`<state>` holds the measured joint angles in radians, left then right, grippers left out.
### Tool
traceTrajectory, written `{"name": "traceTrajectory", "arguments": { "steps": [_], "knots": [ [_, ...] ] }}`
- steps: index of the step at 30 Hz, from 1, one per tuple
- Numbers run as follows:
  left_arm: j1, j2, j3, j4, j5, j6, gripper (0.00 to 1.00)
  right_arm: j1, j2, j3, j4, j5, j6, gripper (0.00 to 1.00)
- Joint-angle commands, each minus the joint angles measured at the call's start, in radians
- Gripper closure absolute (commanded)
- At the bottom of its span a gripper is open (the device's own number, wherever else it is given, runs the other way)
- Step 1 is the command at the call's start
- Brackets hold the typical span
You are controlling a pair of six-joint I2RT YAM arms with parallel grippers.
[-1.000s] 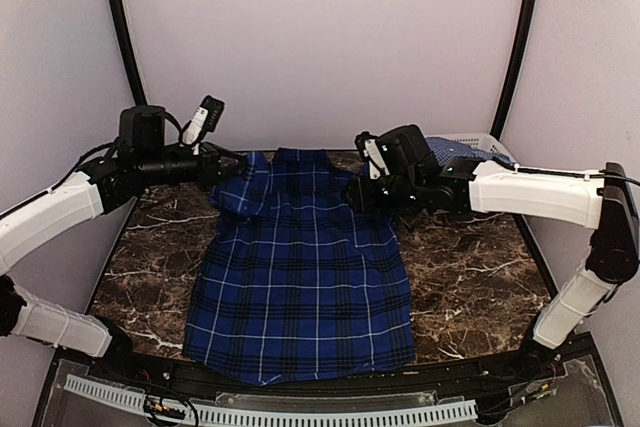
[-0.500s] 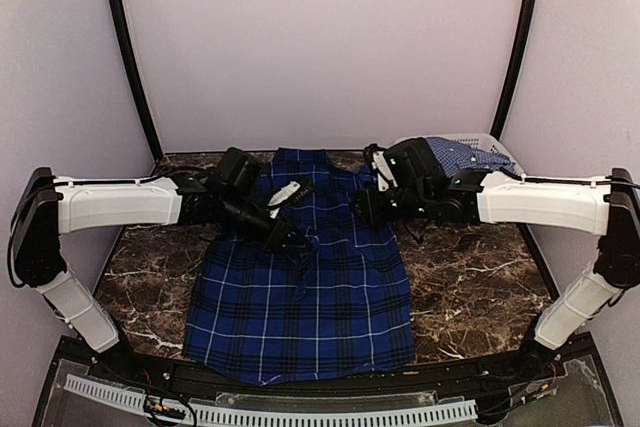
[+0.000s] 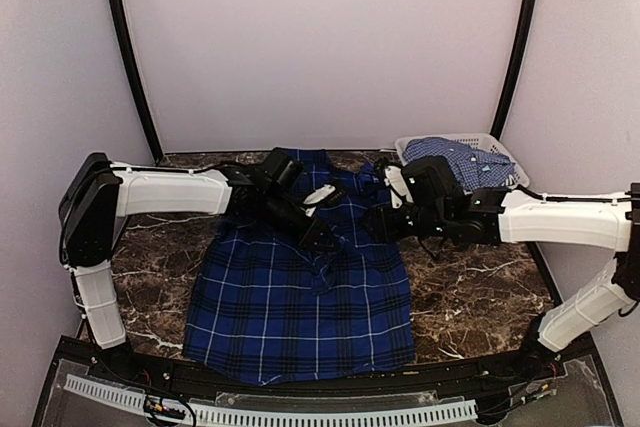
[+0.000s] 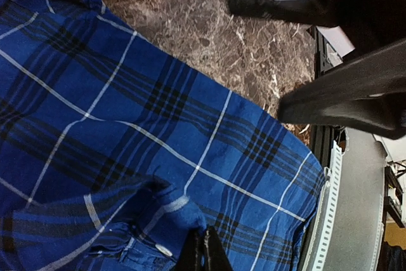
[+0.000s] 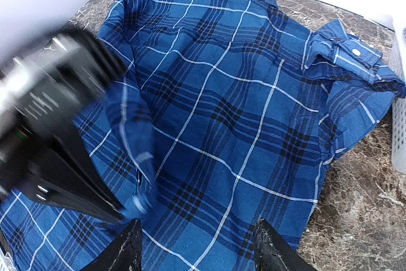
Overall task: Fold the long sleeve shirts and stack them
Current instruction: Place the sleeve at the center of the board, then pick up the sleeve from the center of the board.
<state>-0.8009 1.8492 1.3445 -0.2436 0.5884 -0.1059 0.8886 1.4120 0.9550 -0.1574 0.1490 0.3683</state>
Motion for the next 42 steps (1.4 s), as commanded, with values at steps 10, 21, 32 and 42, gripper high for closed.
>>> {"name": "traceTrajectory", "arguments": {
  "steps": [10, 21, 32, 42],
  "knots": [
    [-0.035, 0.095, 0.143, -0.009, -0.158, -0.064, 0.48, 0.022, -0.068, -0.059, 0.018, 0.078, -0.052, 0.39],
    [0.082, -0.19, -0.03, 0.05, -0.493, -0.368, 0.23, 0.162, 0.089, 0.029, 0.034, 0.074, -0.146, 0.37],
    [0.196, -0.504, -0.33, -0.005, -0.606, -0.486, 0.22, 0.287, 0.37, 0.172, 0.003, 0.109, -0.171, 0.37],
    [0.2, -0.672, -0.502, -0.045, -0.643, -0.576, 0.21, 0.29, 0.466, 0.188, 0.014, 0.119, -0.153, 0.43]
  ]
}}
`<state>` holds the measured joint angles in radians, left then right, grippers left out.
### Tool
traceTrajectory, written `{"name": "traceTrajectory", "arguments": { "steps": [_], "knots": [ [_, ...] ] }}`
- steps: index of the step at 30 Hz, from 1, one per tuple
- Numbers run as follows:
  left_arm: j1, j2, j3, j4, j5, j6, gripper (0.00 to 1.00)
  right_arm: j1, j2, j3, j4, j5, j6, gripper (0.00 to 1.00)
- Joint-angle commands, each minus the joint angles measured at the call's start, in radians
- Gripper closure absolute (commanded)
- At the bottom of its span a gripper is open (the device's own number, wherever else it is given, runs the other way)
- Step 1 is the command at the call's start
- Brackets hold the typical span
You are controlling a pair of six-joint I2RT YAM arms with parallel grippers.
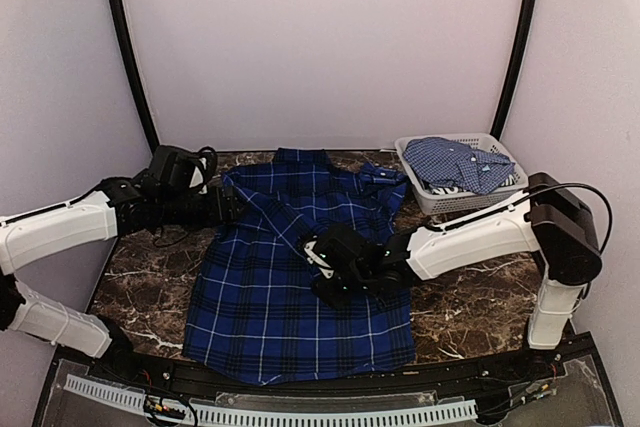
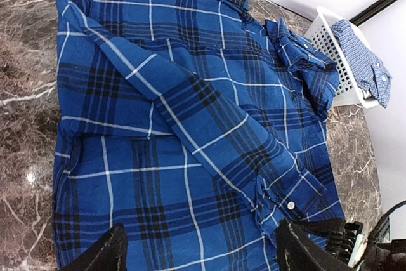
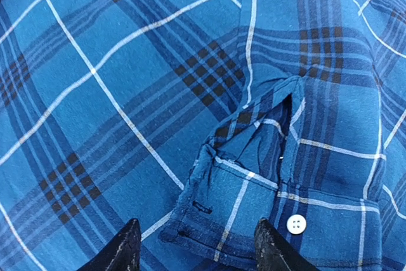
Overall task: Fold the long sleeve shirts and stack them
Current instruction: Pick up the sleeve from the center of the board.
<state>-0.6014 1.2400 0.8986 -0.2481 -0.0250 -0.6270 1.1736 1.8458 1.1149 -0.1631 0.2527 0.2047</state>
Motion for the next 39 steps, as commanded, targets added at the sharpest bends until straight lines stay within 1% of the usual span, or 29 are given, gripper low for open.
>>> {"name": "traceTrajectory", "arguments": {
  "steps": [1, 6, 9, 10, 15, 16, 17, 22, 27, 29, 33, 36, 39],
  "knots": [
    [0.0, -0.071, -0.064, -0.041, -0.027, -0.071, 0.21, 0.006, 0.04, 0.031, 0.023, 0.008, 0.012, 0.43],
    [0.0, -0.126, -0.118, -0.08, -0.045, -0.121, 0.21, 0.012, 0.072, 0.055, 0.025, 0.008, 0.018, 0.46],
    [0.0, -0.149, -0.135, -0.097, -0.039, -0.138, 0.21, 0.012, 0.078, 0.071, 0.022, 0.033, 0.022, 0.52],
    [0.0, -0.153, -0.138, -0.109, -0.035, -0.144, 0.21, 0.011, 0.081, 0.077, 0.019, 0.043, 0.022, 0.56],
    [0.0, -0.198, -0.132, -0.19, -0.028, -0.151, 0.22, 0.001, 0.105, 0.126, -0.033, 0.084, 0.024, 0.93],
    [0.0, -0.205, -0.13, -0.222, -0.031, -0.154, 0.22, -0.003, 0.104, 0.135, -0.043, 0.086, 0.024, 0.98],
    [0.0, -0.218, -0.13, -0.239, -0.032, -0.158, 0.23, -0.006, 0.101, 0.146, -0.05, 0.086, 0.023, 1.0],
    [0.0, -0.263, -0.162, -0.333, -0.002, -0.206, 0.28, -0.029, 0.059, 0.234, -0.093, 0.069, 0.009, 1.0],
    [-0.002, -0.283, -0.203, -0.404, 0.02, -0.272, 0.33, -0.108, 0.019, 0.357, -0.133, 0.034, -0.008, 1.0],
    [-0.007, -0.292, -0.229, -0.415, 0.053, -0.303, 0.35, -0.15, 0.011, 0.408, -0.144, 0.025, -0.022, 1.0],
    [-0.064, -0.312, -0.26, -0.448, 0.038, -0.374, 0.36, -0.244, 0.012, 0.512, -0.156, -0.025, -0.032, 1.0],
    [-0.11, -0.311, -0.26, -0.491, -0.033, -0.416, 0.36, -0.324, 0.023, 0.574, -0.153, -0.084, -0.008, 1.0],
    [-0.159, -0.316, -0.26, -0.531, -0.054, -0.469, 0.35, -0.394, 0.029, 0.607, -0.152, -0.127, 0.026, 1.0]
  ]
}}
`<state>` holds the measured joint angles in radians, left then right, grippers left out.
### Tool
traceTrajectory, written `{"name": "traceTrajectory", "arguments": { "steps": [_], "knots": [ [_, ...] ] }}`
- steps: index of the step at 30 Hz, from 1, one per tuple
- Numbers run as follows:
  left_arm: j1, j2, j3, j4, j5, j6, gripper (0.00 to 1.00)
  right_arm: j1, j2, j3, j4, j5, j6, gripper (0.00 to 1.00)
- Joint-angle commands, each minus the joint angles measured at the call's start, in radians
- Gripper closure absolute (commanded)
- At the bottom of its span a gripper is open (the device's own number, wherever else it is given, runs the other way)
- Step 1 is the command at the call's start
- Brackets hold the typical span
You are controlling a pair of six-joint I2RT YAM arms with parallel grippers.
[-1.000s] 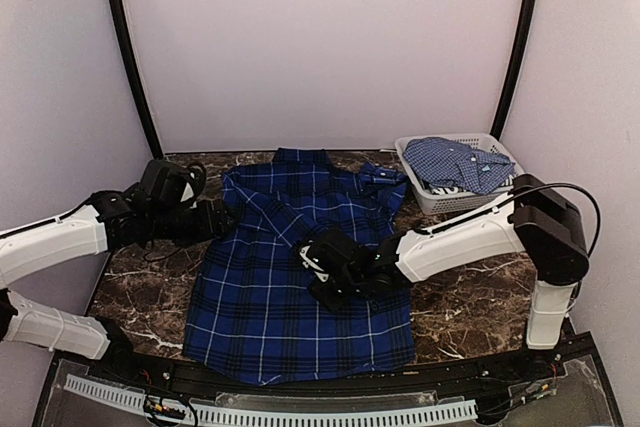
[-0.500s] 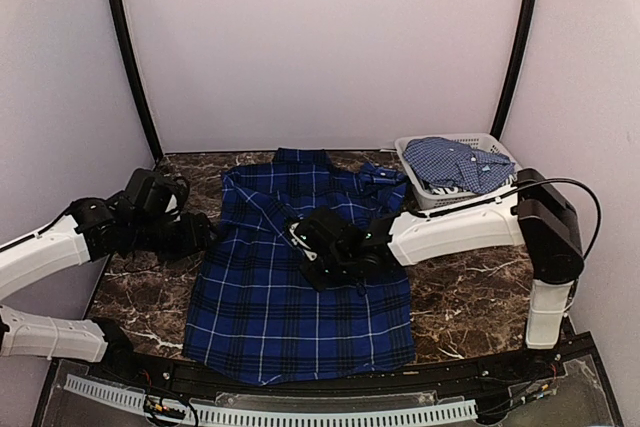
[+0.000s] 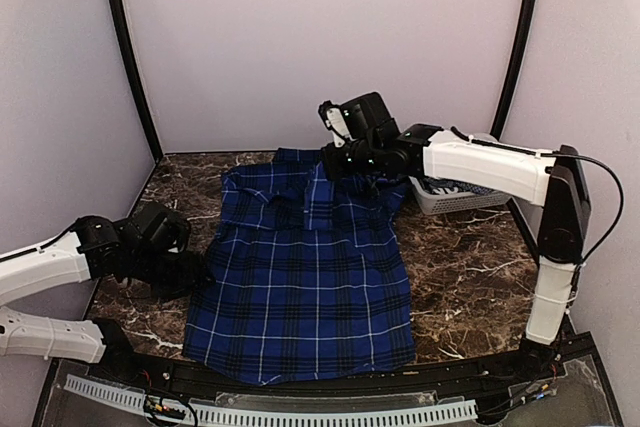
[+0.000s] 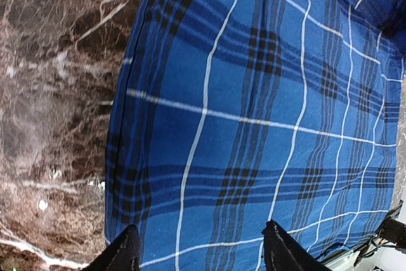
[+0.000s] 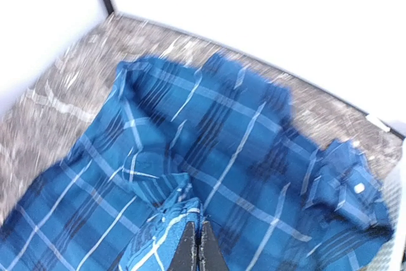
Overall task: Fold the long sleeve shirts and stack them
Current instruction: Pick up the sleeve from the center of the board, then pick up the flattened shirt from the center of the board.
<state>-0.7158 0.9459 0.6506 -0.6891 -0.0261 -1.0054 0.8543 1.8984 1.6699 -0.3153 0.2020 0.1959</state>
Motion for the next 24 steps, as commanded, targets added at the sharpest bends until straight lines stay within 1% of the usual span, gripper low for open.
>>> {"name": "traceTrajectory", "arguments": {
  "steps": [1, 4, 7, 12, 15, 24],
  "knots": [
    [-0.053, -0.024, -0.014, -0.104, -0.063, -0.103, 0.35, -0.095, -0.026, 0.055, 0.0, -0.087, 0.047, 1.0],
    [-0.082, -0.043, -0.035, -0.135, -0.08, -0.159, 0.34, -0.142, -0.038, 0.05, 0.016, -0.135, 0.069, 1.0],
    [-0.092, -0.07, -0.057, -0.158, -0.08, -0.198, 0.33, -0.178, -0.057, 0.042, 0.027, -0.149, 0.084, 1.0],
    [-0.099, -0.095, -0.105, -0.161, -0.051, -0.222, 0.32, -0.233, -0.093, 0.032, 0.052, -0.189, 0.126, 1.0],
    [-0.104, -0.096, -0.125, -0.158, -0.042, -0.231, 0.32, -0.244, -0.1, 0.026, 0.053, -0.197, 0.132, 1.0],
    [-0.109, -0.141, -0.201, -0.159, 0.013, -0.249, 0.42, -0.25, -0.118, 0.016, 0.052, -0.197, 0.126, 1.0]
  ]
}}
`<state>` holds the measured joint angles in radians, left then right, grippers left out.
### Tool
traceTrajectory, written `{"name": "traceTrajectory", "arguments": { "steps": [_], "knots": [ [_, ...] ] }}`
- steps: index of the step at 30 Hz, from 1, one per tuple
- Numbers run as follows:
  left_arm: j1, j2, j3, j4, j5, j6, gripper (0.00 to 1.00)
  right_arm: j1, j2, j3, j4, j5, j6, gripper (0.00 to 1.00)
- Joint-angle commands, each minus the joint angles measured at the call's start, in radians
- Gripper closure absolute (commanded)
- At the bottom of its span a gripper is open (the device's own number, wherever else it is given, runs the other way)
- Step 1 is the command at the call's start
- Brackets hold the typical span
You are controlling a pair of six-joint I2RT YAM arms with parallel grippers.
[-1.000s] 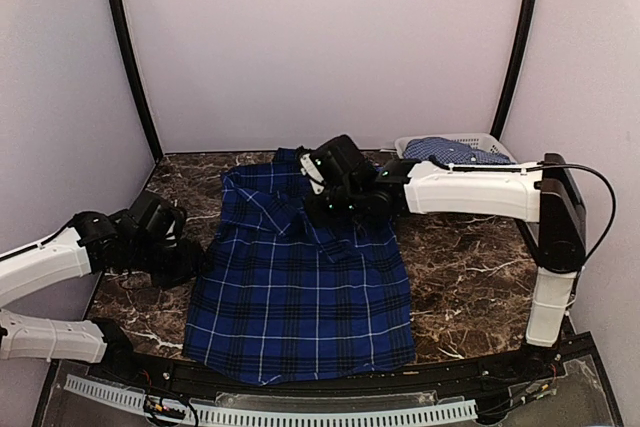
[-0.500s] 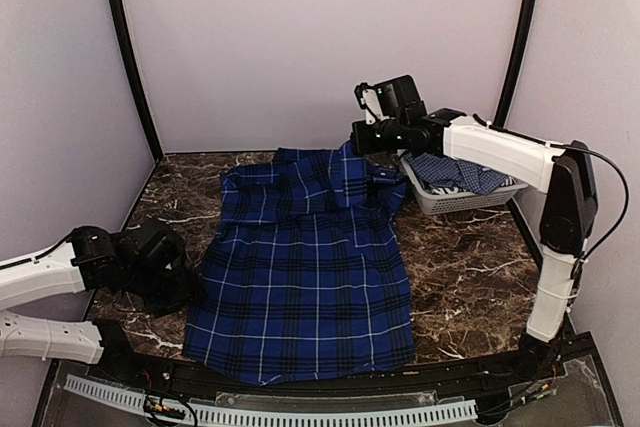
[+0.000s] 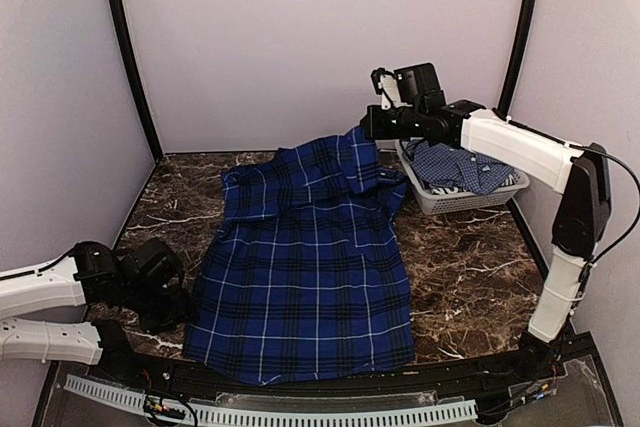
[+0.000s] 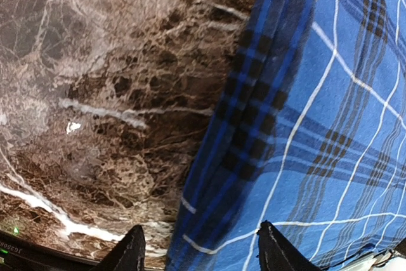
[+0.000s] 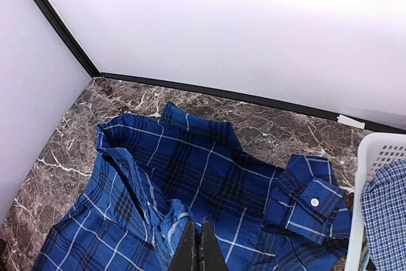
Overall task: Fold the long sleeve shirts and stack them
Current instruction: Pick up the flattened shirt from the center of the board.
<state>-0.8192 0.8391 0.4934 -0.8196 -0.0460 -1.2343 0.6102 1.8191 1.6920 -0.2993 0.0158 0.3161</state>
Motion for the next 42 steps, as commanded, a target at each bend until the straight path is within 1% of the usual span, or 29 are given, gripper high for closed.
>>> {"name": "traceTrajectory", "arguments": {
  "steps": [1, 4, 8, 9, 10, 11, 12, 13, 14, 15, 16, 19, 21, 25, 31, 37, 42],
  "knots": [
    [-0.006, -0.044, -0.058, -0.023, 0.038, -0.02, 0.44, -0.007, -0.037, -0.001, 0.033, -0.011, 0.005, 1.0],
    [-0.006, -0.05, -0.081, 0.016, 0.06, -0.017, 0.48, -0.007, -0.038, 0.013, 0.018, -0.011, 0.003, 1.0],
    [-0.006, -0.045, -0.111, 0.062, 0.1, -0.012, 0.6, -0.006, -0.053, 0.009, 0.014, -0.011, 0.005, 1.0],
    [-0.006, -0.045, -0.111, 0.064, 0.099, -0.009, 0.65, -0.006, -0.056, 0.007, 0.015, -0.011, 0.005, 1.0],
    [-0.006, -0.045, -0.103, 0.065, 0.098, 0.0, 0.68, -0.007, -0.056, 0.006, 0.015, -0.011, 0.005, 1.0],
    [-0.006, -0.044, -0.097, 0.063, 0.09, 0.004, 0.75, -0.006, -0.057, 0.008, 0.013, -0.011, 0.005, 1.0],
    [-0.005, -0.041, -0.083, 0.063, 0.089, 0.015, 0.78, -0.006, -0.057, 0.011, 0.011, -0.011, 0.005, 1.0],
    [-0.006, -0.039, -0.076, 0.063, 0.085, 0.02, 0.86, -0.007, -0.056, 0.013, 0.011, -0.011, 0.006, 1.0],
    [-0.007, -0.032, -0.06, 0.065, 0.084, 0.036, 0.9, -0.006, -0.056, 0.017, 0.009, -0.012, 0.006, 1.0],
    [-0.007, -0.028, -0.051, 0.066, 0.085, 0.044, 0.96, -0.007, -0.058, 0.022, 0.006, -0.012, 0.006, 1.0],
    [-0.007, -0.018, -0.033, 0.066, 0.083, 0.058, 0.99, -0.007, -0.056, 0.031, 0.001, -0.011, 0.005, 1.0],
    [-0.01, 0.006, 0.009, 0.071, 0.081, 0.098, 1.0, -0.008, -0.053, 0.065, -0.024, -0.005, 0.0, 1.0],
    [-0.013, 0.03, 0.049, 0.079, 0.086, 0.151, 1.0, -0.015, -0.05, 0.094, -0.047, 0.004, 0.0, 1.0],
    [-0.026, 0.116, 0.146, 0.106, 0.11, 0.247, 1.0, -0.03, -0.061, 0.116, -0.076, 0.034, -0.004, 1.0],
    [-0.127, 0.356, 0.34, 0.15, 0.121, 0.377, 1.0, -0.059, -0.108, 0.056, -0.083, 0.052, 0.0, 1.0],
    [-0.217, 0.554, 0.456, 0.206, 0.151, 0.45, 1.0, -0.085, -0.164, -0.001, -0.084, 0.093, -0.003, 1.0],
    [-0.273, 0.668, 0.536, 0.236, 0.187, 0.505, 1.0, -0.107, -0.204, -0.019, -0.103, 0.147, -0.024, 1.0]
  ]
}}
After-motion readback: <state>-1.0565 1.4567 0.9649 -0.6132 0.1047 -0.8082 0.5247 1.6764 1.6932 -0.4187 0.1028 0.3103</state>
